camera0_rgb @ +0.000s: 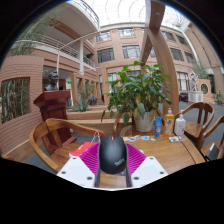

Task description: Arrange mouse

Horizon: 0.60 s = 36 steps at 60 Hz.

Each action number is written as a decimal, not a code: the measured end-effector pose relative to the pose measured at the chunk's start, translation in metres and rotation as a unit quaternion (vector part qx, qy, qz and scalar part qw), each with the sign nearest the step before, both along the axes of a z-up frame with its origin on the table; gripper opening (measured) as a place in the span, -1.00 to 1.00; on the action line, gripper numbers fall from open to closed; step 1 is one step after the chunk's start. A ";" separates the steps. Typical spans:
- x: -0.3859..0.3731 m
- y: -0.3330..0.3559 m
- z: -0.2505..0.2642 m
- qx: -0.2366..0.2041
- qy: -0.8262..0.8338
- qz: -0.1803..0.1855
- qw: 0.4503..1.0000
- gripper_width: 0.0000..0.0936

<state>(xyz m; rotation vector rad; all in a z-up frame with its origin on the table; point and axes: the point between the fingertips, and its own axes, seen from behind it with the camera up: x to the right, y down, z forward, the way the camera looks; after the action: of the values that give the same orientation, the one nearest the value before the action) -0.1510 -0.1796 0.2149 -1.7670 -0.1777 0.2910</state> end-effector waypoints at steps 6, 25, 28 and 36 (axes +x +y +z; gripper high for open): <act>-0.011 0.057 0.029 0.018 0.013 -0.007 1.000 -0.25; -0.027 0.194 -0.130 -0.142 -0.039 -0.048 0.988 -0.25; -0.027 0.199 -0.163 -0.171 -0.045 -0.051 0.983 -0.24; -0.024 0.203 -0.204 -0.201 -0.063 -0.064 0.976 -0.18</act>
<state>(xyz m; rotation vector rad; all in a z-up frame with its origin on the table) -0.1750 0.0234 0.0110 -2.1901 -0.0975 0.1260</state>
